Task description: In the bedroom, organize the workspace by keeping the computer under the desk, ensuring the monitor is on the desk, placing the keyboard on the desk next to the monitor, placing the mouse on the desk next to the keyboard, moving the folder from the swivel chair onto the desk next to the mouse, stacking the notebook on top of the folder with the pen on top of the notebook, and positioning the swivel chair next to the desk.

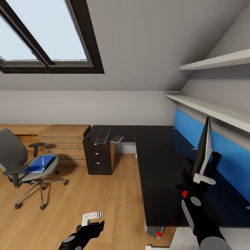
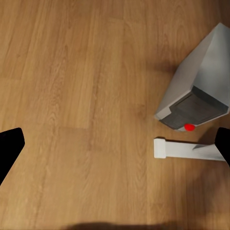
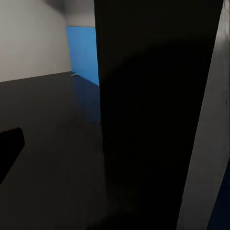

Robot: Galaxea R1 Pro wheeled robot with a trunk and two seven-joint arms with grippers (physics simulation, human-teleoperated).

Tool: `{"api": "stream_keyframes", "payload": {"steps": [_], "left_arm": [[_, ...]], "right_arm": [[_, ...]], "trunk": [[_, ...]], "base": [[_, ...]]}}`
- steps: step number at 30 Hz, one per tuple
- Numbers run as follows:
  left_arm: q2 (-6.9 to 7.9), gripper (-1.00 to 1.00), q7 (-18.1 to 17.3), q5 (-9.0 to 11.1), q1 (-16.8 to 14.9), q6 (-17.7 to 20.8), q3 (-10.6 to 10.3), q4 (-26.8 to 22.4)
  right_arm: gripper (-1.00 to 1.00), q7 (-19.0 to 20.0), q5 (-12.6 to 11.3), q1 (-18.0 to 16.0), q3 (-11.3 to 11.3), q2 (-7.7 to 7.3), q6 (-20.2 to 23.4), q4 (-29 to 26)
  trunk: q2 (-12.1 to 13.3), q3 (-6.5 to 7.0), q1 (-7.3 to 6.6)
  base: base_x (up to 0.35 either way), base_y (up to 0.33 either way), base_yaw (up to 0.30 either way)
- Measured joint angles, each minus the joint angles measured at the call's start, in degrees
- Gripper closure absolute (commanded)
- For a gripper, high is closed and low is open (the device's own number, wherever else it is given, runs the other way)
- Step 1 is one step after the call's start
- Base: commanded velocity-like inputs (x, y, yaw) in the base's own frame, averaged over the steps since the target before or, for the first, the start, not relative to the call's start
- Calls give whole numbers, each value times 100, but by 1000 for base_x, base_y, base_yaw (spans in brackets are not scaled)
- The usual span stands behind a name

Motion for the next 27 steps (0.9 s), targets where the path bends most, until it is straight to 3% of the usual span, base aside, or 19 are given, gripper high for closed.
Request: {"api": "stream_keyframes", "payload": {"steps": [13, 27], "left_arm": [[0, -100, -7, -6, 0, -1, -1, 4], [0, -100, -16, -26, 0, 0, 9, -2]], "right_arm": [[-100, 5, 15, 0, -2, 4, 2, -3], [-100, 2, 10, 0, 4, 8, 3, 5]], "trunk": [[-1, 0, 0], [-1, 0, 0]], "base": [[0, -204, 0], [0, -21, 0]]}}
